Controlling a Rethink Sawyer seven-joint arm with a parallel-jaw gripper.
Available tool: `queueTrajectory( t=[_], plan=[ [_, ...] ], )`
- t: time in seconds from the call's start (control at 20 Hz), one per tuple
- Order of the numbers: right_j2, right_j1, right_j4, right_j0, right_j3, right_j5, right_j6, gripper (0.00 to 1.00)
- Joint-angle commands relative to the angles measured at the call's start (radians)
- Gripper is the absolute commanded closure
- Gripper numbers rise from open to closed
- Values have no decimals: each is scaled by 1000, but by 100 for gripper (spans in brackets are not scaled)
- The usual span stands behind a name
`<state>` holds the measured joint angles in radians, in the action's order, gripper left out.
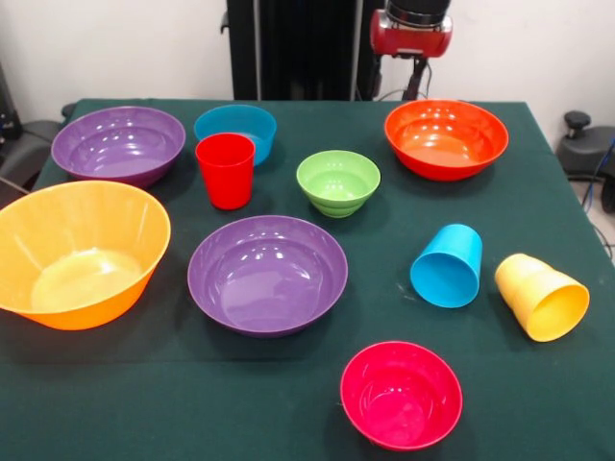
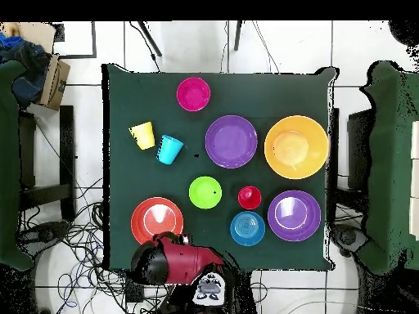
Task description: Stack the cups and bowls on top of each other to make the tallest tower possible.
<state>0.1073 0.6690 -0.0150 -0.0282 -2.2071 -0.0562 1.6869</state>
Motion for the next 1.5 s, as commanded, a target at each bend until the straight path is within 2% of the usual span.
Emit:
queueTrajectory(
  t=[0.05,0.4,1.15,1.5],
  plan=[
    [-53,-44,13,-4,20,72,197,0],
    [-49,-46,14,-12,14,85,220,0],
    [-45,-166,-6,-34,89,168,251,0],
    [-30,-161,2,-51,91,162,248,0]
  ],
)
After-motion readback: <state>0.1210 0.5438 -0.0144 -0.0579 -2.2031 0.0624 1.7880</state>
